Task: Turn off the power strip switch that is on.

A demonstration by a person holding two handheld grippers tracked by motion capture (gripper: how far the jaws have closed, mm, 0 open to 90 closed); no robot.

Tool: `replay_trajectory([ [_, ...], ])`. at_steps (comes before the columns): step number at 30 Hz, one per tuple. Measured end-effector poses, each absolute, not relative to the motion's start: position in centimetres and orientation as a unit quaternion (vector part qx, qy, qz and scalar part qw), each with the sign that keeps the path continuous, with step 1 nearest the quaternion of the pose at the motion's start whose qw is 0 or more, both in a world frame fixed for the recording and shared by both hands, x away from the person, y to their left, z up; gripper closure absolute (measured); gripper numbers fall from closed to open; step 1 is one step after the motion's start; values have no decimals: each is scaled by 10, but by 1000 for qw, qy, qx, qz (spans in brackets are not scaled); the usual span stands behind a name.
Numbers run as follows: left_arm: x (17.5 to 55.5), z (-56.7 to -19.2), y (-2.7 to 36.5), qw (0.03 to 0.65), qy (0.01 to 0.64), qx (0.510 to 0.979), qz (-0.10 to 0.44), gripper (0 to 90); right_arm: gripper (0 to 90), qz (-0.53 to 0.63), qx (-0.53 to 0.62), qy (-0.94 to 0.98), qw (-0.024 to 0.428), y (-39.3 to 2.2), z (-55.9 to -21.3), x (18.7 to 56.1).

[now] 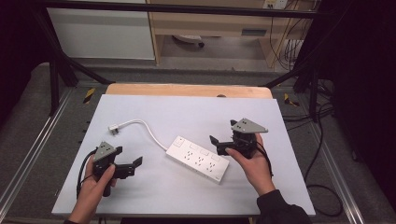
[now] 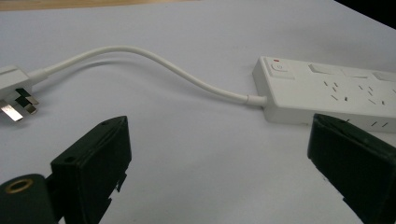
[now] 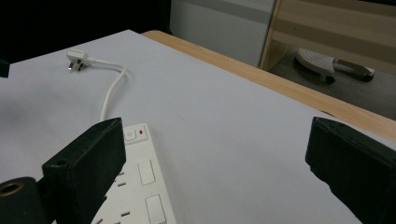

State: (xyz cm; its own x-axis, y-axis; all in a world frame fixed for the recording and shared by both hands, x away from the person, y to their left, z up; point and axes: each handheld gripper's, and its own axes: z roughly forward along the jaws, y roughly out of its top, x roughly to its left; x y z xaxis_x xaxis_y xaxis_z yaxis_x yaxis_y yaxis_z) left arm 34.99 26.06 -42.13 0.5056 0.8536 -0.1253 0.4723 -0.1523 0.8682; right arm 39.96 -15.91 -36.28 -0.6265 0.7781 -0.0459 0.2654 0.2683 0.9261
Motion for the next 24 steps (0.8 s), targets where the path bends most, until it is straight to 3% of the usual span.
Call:
replay_trajectory([
  [6, 350, -422, 259, 467, 451, 733, 204, 62, 64, 491, 345, 757, 257, -158, -365, 400],
  [10, 350, -422, 259, 466, 451, 734, 203, 62, 133, 496, 350, 754, 252, -158, -366, 402],
  [16, 350, -421, 260, 467, 451, 733, 204, 62, 294, 501, 351, 752, 246, -156, -368, 406],
  [17, 350, -421, 260, 467, 450, 734, 202, 62, 359, 501, 345, 755, 245, -153, -369, 406],
  [18, 350, -421, 259, 467, 450, 734, 202, 62, 359, 501, 345, 755, 245, -153, -369, 406],
  [19, 350, -421, 259, 467, 449, 735, 202, 62, 442, 500, 338, 758, 249, -151, -369, 405],
  [24, 350, -421, 259, 467, 449, 734, 202, 62, 582, 501, 324, 764, 247, -147, -371, 405],
])
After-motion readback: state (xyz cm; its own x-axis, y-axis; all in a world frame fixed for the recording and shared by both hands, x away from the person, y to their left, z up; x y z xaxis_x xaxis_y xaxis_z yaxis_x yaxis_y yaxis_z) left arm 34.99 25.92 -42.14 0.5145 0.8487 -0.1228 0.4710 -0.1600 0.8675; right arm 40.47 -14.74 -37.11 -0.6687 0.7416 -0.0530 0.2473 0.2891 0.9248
